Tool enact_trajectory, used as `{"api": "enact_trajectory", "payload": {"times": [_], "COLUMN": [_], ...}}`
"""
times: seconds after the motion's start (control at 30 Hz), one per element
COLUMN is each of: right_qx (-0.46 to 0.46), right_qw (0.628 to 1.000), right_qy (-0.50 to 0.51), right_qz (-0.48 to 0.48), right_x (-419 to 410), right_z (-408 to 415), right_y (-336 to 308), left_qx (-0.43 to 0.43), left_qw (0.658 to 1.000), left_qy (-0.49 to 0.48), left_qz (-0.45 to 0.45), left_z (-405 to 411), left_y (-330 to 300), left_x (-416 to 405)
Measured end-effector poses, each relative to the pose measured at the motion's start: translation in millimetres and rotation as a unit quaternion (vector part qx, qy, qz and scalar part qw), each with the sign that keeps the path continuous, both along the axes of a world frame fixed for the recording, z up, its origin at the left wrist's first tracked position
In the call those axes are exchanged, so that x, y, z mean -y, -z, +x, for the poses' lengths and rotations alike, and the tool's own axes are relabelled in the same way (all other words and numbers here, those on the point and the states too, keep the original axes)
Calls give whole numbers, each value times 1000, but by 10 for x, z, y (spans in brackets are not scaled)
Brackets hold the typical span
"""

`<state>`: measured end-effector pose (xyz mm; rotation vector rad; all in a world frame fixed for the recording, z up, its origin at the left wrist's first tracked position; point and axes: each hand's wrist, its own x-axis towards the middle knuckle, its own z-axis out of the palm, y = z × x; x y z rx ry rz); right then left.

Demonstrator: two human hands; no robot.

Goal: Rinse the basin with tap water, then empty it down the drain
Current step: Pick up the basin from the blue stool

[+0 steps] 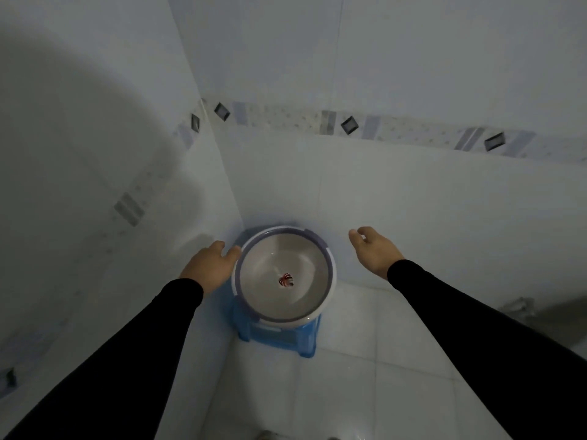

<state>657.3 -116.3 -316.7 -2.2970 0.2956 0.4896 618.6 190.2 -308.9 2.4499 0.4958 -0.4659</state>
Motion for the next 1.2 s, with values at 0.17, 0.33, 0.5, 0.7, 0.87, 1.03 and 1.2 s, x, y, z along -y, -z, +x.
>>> {"api": "enact_trajectory", "payload": {"times": [0.17, 0.33, 0.5, 0.7, 0.87, 1.03, 1.2], "right_qx": [-29, -43, -49, -79, -64, -38, -12], "right_qw": [999, 997, 997, 994, 997, 999, 999], "right_qy": [42, 58, 56, 76, 47, 34, 31], "right_qz": [-3, -13, -16, -7, -8, -8, 11], "right_x": [-132, -235, -274, -320, -315, -367, -466], "right_z": [222, 412, 567, 759, 809, 995, 1249], "right_y": [761, 1576, 2124, 2461, 2609, 2635, 2676], "left_qx": [-27, -54, -70, -77, -112, -169, -202], "left_qw": [999, 998, 995, 985, 964, 924, 909], "left_qy": [3, -17, -63, -134, -205, -266, -276], "left_qz": [-17, -12, -41, -78, -129, -217, -238], "left_z": [382, 625, 692, 748, 721, 632, 629], "left_y": [722, 1462, 2036, 2406, 2575, 2645, 2678], "left_x": [-113, -254, -298, -277, -279, -270, -282]}}
